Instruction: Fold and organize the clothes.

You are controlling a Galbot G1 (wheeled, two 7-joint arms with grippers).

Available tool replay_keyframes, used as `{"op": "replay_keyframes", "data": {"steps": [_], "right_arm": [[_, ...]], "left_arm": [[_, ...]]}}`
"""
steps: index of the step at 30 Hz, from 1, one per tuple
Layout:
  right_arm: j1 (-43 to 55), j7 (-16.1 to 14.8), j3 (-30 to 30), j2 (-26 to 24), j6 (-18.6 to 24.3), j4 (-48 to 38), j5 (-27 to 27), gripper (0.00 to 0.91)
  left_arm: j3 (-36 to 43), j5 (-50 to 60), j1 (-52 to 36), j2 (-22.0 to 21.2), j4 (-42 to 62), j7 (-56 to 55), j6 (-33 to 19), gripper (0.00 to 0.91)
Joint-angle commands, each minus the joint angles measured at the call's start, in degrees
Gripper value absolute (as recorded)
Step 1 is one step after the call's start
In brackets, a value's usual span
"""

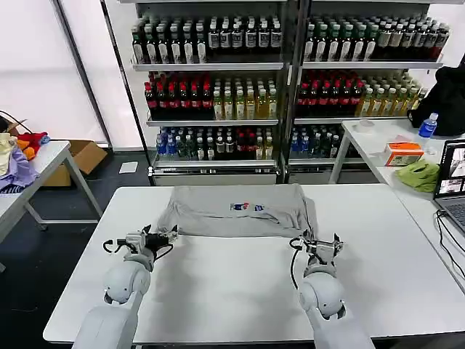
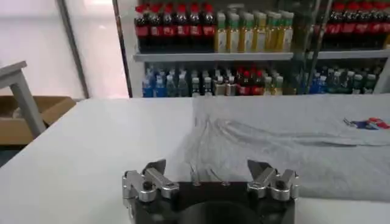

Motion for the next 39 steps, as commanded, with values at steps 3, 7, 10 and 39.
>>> {"op": "replay_keyframes", "data": {"steps": [3,7,10,39], "right_arm": [[1.31,-1.65,-0.74,1.12,-0.41,-3.97,-0.68,0.635],[0.65,-2.1,-0.51,1.25,-0.49,-4.96,-0.5,0.0],[-0.09,-2.51,0.26,1.69,0.48,-5.73,-0.39,0.0],[-16.33,-1.03,1.16,-0.98,-1.08,23.11,-3.7,0.0]], "left_arm": [[0.94,0.5,-2.26,0.1,3.78,0.7,0.03,0.06],[1.44,0.48,-2.3,0.64,5.11,0.85,0.46,0.0],[2.21,0.93,-2.17,0.85,5.78,1.16,0.61,0.0],[1.45,4.1,18.06,3.98,-23.76,-1.03,0.69,0.0]]}}
